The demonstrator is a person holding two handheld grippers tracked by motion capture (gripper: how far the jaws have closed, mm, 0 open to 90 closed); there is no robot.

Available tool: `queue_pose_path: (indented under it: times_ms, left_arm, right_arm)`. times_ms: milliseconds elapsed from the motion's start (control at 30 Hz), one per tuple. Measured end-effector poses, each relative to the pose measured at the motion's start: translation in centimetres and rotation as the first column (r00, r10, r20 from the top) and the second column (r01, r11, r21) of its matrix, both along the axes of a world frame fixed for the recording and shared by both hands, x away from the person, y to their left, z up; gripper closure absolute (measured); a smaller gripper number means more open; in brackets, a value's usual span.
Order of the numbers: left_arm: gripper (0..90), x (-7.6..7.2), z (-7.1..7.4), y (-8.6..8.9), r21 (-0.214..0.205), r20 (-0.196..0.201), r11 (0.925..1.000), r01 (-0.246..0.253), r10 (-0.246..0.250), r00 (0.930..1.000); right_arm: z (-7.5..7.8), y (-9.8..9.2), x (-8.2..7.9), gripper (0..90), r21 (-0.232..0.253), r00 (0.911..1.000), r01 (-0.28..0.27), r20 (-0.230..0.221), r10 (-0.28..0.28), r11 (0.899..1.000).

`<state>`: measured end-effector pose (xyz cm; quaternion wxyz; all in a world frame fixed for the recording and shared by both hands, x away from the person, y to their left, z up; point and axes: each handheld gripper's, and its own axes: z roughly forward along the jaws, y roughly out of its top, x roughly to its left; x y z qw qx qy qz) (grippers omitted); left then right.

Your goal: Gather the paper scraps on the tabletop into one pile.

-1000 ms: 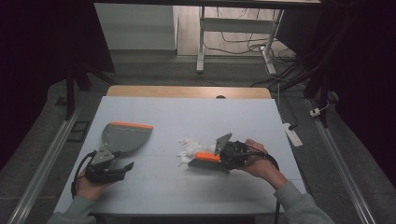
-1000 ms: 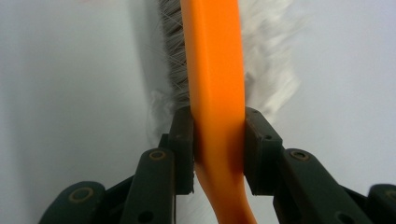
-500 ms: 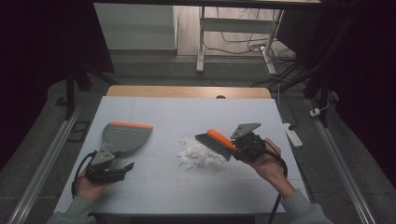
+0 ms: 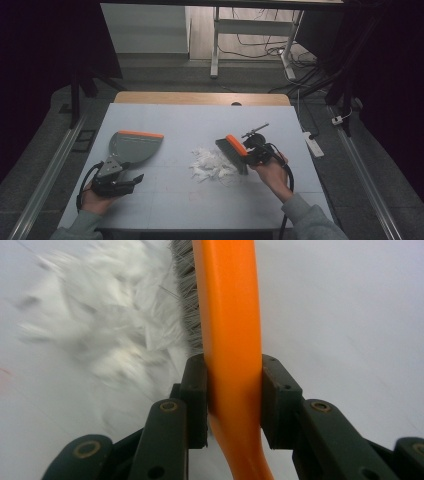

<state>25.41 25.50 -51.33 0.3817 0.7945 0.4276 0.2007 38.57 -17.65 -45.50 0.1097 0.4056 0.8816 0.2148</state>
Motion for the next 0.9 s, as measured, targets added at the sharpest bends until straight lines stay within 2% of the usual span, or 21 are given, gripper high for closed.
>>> queue_pose_path:
  times_ms: [100, 167, 300, 433, 600, 900]
  left_arm:
    - [31.1, -0.1, 0.0, 0.0, 0.002, 0.003, 1.0, -0.001, 0.001, 1.0]
    - [31.1, -0.1, 0.0, -0.1, 0.004, 0.003, 1.0, -0.001, 0.001, 1.0]
    - [31.1, 0.0, 0.0, -0.1, 0.007, 0.0, 1.0, -0.002, 0.002, 1.0]
    - [31.1, 0.0, 0.0, -0.2, 0.009, -0.001, 1.0, -0.004, 0.004, 1.0]
    - [31.0, 0.0, 0.0, -0.2, 0.011, -0.002, 0.9999, -0.007, 0.007, 1.0]
    - [31.0, 0.1, 0.0, -0.2, 0.013, -0.002, 0.9999, -0.01, 0.01, 0.9999]
  right_arm:
    - [0.0, 0.9, 0.0, 68.2, 0.068, 0.9998, -0.018, -0.005, 0.019, 0.998]
    - [0.4, 0.9, -0.2, 68.2, 0.074, 0.9989, -0.022, 0.044, 0.019, 0.997]
    - [1.7, -0.8, -0.7, 68.2, 0.135, 0.9934, -0.01, 0.115, -0.006, 0.991]
    - [2.9, -2.9, -1.7, 68.2, 0.179, 0.9863, -0.007, 0.164, -0.023, 0.984]
    - [3.1, -4.8, -2.8, 68.1, 0.197, 0.9825, -0.011, 0.184, -0.026, 0.98]
    - [2.1, -7.4, -3.9, 68.1, 0.212, 0.9773, -0.011, 0.209, -0.035, 0.977]
